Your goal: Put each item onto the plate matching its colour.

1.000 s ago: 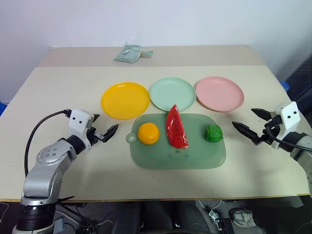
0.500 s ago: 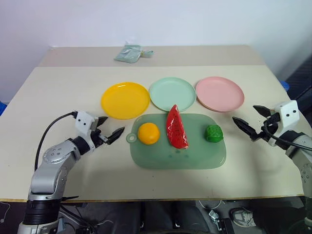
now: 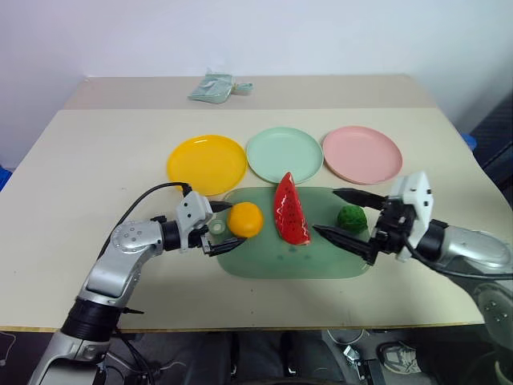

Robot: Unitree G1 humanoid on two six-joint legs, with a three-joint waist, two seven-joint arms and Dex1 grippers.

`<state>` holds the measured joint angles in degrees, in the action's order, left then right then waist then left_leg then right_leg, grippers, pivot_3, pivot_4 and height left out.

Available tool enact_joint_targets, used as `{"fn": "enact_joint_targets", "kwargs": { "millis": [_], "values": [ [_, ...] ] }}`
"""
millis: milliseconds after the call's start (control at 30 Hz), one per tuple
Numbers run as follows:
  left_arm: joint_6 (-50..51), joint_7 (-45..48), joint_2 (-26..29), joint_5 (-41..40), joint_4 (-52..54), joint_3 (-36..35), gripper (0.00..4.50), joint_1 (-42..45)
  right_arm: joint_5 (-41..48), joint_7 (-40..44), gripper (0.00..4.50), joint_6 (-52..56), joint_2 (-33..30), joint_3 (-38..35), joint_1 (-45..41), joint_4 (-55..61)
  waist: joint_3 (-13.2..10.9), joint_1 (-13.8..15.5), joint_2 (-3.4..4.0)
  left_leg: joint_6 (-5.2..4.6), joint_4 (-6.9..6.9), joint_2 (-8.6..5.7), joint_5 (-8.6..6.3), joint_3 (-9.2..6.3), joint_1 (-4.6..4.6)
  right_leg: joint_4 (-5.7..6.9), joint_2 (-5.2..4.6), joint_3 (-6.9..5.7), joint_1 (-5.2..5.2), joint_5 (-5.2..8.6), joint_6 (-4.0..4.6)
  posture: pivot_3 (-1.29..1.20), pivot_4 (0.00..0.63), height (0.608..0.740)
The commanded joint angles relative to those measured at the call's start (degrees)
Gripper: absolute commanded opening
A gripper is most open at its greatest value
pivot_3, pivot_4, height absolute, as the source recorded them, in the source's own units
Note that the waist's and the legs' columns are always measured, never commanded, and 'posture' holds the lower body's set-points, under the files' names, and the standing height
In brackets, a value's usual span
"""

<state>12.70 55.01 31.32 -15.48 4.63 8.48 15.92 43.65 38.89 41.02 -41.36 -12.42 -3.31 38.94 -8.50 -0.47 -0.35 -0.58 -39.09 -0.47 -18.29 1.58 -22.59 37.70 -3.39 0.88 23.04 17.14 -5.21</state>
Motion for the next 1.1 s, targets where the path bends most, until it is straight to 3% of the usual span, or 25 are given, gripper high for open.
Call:
{"fn": "enact_joint_targets", "kwargs": {
  "millis": [33, 133, 300, 433, 600, 800, 967, 1033, 1100],
  "values": [
    [-1.4, -0.4, -1.1, 1.6, -0.8, 1.3, 4.50, 1.4, 0.2, -2.3, 4.46, -0.1, 0.5, 0.8, -0.2, 3.2, 0.0, -0.1, 0.00, -0.01, 0.00, 0.00, -0.01, 0.00, 0.00, 0.00, 0.00, 0.00, 0.00, 0.00, 0.00, 0.00, 0.150, 0.740],
    [-1.2, -1.2, -2.4, 2.4, -2.2, 2.2, 4.50, 2.4, 0.4, -3.8, 4.46, -0.2, 1.3, 2.2, -0.1, 4.4, 0.0, -0.1, 0.00, -0.01, 0.00, 0.00, -0.01, 0.00, 0.00, 0.00, 0.00, -0.01, 0.00, 0.00, 0.00, 0.00, 0.150, 0.740],
    [-0.3, -4.3, -4.5, 3.6, -2.2, 1.6, 2.95, 3.6, 0.2, -5.0, 4.50, -0.4, 1.7, 3.7, -0.2, 4.9, 0.0, -0.1, 0.00, -0.02, -0.01, 0.00, -0.01, 0.00, 0.00, 0.00, 0.01, -0.02, 0.00, 0.00, -0.01, 0.00, 0.150, 0.740],
    [2.3, -5.6, -4.6, 0.7, -0.5, -1.8, 2.95, 3.4, 0.0, -5.1, 4.50, -0.9, 1.5, 4.2, -0.3, 4.6, 0.0, -0.2, 0.00, -0.03, -0.01, 0.00, -0.01, 0.00, 0.00, 0.00, 0.01, -0.02, 0.00, 0.00, -0.01, 0.00, 0.150, 0.740],
    [7.0, -10.5, -4.6, -5.3, 0.7, -11.1, 2.95, 4.6, -0.3, -5.1, 4.50, -1.3, 1.5, 4.6, -0.7, 4.4, 0.0, -0.1, -0.02, -0.02, -0.01, 0.00, -0.01, -0.01, 0.00, 0.00, 0.01, -0.03, 0.00, 0.00, -0.01, 0.00, 0.150, 0.740],
    [7.3, -31.1, -7.6, 5.7, -12.4, -13.3, 2.95, 15.1, -3.1, -7.4, 4.50, -2.9, 3.1, 4.9, -3.0, 1.2, 0.0, 0.7, -0.07, -0.04, -0.09, -0.05, -0.02, -0.02, 0.01, 0.01, 0.03, -0.07, -0.06, -0.01, -0.04, 0.00, 0.150, 0.740],
    [7.3, -36.7, -12.4, 8.3, -20.3, -12.0, 2.95, 21.5, -7.5, -9.2, 4.50, -4.1, 3.7, 4.6, -4.9, -2.9, 0.0, 1.3, -0.11, -0.01, -0.11, -0.10, 0.00, -0.01, -0.05, 0.02, 0.05, -0.07, -0.02, -0.02, -0.05, 0.00, 0.150, 0.740],
    [7.7, -37.0, -12.9, 8.1, -22.5, -12.4, 3.88, 22.2, -5.8, -8.9, 4.50, -2.8, 3.7, 3.3, -5.1, -3.1, 0.0, 1.2, -0.12, 0.20, -0.11, -0.10, 0.12, 0.00, -0.09, 0.02, 0.05, -0.07, 0.02, -0.02, -0.04, 0.00, 0.150, 0.740],
    [7.5, -36.1, -13.0, 7.9, -23.0, -12.1, 4.47, 22.1, -4.5, -8.3, 4.50, -1.5, 3.0, 2.4, -4.8, -2.6, 0.0, 0.9, -0.12, 0.23, -0.11, -0.10, 0.14, 0.02, -0.20, 0.07, 0.08, -0.05, 0.19, -0.02, -0.04, 0.00, 0.150, 0.740]
  ]
}}
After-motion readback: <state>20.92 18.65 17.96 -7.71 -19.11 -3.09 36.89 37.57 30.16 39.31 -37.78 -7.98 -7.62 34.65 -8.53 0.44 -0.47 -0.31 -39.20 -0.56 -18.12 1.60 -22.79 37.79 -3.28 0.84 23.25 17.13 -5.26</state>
